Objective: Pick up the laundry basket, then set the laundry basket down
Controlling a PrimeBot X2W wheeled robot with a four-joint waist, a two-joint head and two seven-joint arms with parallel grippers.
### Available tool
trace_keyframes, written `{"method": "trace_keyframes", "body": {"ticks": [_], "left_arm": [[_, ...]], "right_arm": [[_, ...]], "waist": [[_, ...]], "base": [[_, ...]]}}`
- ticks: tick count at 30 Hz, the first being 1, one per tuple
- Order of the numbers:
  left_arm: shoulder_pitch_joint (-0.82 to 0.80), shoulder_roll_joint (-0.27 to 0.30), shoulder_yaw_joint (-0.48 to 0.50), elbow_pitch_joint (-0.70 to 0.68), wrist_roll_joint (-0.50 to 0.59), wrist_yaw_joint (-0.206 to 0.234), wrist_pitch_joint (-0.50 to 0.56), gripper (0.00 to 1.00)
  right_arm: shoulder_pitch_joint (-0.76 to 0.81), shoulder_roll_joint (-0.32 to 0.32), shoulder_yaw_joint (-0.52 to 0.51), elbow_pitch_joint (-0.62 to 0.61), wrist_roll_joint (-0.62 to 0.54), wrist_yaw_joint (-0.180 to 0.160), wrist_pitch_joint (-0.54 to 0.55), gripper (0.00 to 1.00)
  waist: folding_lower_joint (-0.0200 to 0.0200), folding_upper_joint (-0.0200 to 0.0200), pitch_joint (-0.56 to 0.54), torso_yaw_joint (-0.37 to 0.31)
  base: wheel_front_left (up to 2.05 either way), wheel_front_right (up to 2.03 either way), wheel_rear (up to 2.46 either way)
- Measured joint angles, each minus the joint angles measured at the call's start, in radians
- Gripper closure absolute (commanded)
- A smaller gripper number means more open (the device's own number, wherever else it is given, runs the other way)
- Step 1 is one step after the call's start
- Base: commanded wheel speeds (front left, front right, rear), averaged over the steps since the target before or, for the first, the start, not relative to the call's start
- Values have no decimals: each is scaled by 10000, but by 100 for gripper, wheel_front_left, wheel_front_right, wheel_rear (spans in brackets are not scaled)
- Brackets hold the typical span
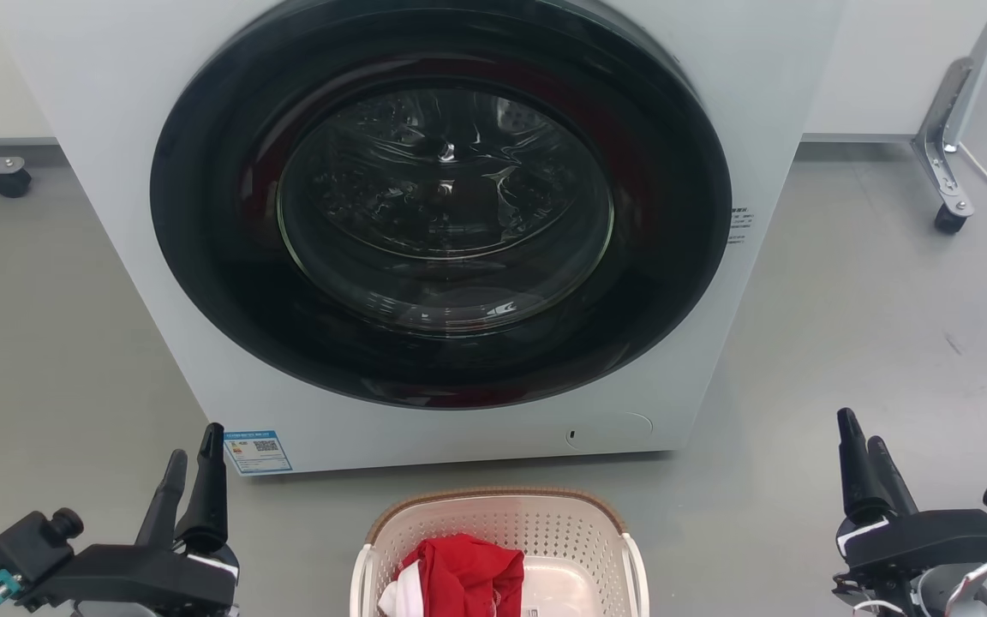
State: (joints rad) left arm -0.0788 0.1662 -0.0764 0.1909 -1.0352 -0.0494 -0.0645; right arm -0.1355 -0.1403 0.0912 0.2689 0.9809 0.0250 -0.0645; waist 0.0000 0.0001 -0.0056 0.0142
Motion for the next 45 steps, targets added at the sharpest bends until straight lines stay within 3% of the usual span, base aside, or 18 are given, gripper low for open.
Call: {"method": "trace_keyframes", "body": {"ticks": [23, 45], "left_arm": [[63, 508, -989, -100, 3260, 688, -830, 0], [283, 861, -1808, -52, 5816, 1210, -1678, 0]], "right_arm": [[7, -305, 1300, 301, -3689, -692, -825, 0], [74, -472, 1712, 343, -6755, -1296, -1662, 0]], "waist": [[0, 0, 31, 74], [0, 0, -14, 41]], "base": [[0, 0, 0], [0, 0, 0]]}}
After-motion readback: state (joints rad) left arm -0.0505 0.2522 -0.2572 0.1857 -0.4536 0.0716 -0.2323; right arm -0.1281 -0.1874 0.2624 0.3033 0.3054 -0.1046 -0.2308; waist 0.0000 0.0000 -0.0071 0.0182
